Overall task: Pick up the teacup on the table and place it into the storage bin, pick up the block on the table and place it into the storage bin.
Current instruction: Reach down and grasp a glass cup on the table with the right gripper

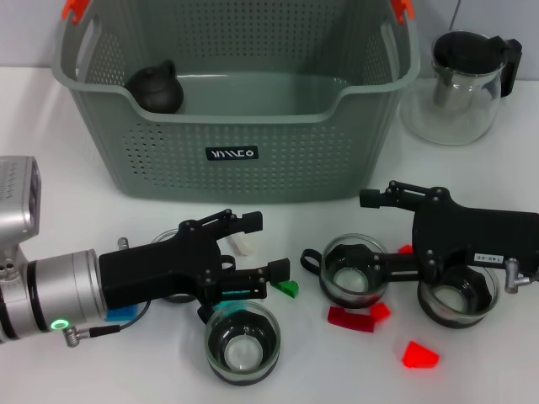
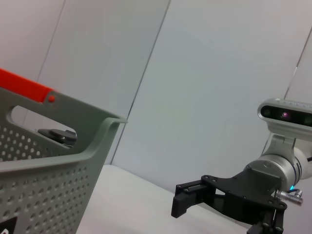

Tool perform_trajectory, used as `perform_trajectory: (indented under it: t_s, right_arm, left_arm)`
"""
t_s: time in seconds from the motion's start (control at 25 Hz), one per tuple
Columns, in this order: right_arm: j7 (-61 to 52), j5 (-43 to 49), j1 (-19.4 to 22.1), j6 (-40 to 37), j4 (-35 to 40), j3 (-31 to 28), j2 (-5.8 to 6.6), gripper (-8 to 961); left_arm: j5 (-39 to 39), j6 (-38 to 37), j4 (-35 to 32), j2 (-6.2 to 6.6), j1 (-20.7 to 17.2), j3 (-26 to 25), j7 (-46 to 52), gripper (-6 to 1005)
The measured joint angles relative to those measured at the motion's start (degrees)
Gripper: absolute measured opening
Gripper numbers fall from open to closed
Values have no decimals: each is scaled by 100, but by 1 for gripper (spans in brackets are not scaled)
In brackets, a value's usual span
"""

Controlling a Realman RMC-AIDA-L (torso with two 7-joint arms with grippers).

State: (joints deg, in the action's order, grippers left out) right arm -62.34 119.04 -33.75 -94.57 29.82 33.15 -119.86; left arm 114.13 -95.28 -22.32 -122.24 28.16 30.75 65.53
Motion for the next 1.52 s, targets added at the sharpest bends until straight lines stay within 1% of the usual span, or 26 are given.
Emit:
perform_trajectory:
  t_s: [0.24,0.36,0.68,0.88,1.12,1.36,1.52]
  right_arm:
    - [142,51,19,-21,40,169,10,927]
    - [136,59,19,-27,66,216,43,927]
    - [24,123,42,-308,465,258,97,927]
    - [-413,589,76,-683,1155,278,141,927]
    - [-1046,1480,78,-1180,2169,288,154,927]
    - [-1897,2218,-9,-1579,2965,398,136,928]
    - [-2285,2561,-24,-1586,3287,705,111,928]
  left_arm:
    - [4,0,2,8,13,8,-20,932]
    - [4,0,-18,12,15,42,-50,932]
    - [4,13,-27,17,24,63,-109,932]
    - [6,52,-25,31,19,62,-199,932]
    - [-33,107,-19,21,-18,33,-268,932]
    - [-37,350,13,-60,10,27,-269,932]
    - [-41,430,4,-121,27,24,-269,932]
